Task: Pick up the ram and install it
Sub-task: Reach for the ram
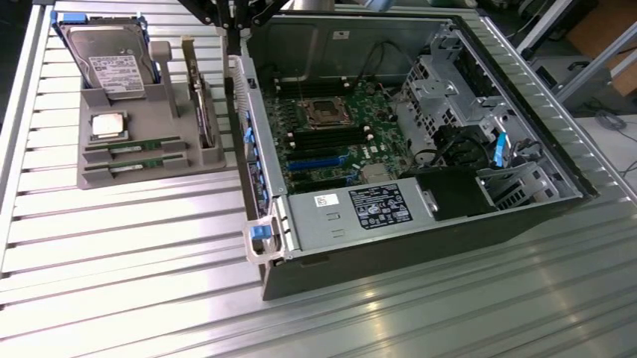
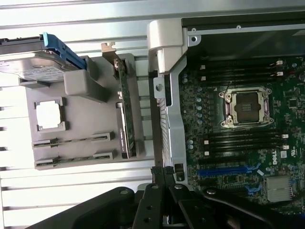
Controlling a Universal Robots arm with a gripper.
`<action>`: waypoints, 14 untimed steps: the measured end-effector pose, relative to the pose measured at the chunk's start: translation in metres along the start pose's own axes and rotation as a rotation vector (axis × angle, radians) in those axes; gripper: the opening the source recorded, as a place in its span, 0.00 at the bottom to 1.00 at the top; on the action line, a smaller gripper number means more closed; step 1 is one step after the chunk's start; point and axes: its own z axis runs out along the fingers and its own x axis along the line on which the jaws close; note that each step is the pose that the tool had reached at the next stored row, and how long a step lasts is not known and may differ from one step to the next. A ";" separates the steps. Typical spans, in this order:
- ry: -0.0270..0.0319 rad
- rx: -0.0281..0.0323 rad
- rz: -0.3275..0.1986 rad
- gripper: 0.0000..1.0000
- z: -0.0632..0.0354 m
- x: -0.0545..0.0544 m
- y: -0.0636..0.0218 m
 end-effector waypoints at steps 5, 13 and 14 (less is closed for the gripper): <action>0.0000 0.0000 0.000 0.11 -0.0001 0.003 -0.0002; 0.0000 0.0000 0.000 0.11 -0.0002 0.007 -0.0005; 0.0000 0.0000 0.000 0.11 -0.0002 0.008 -0.0006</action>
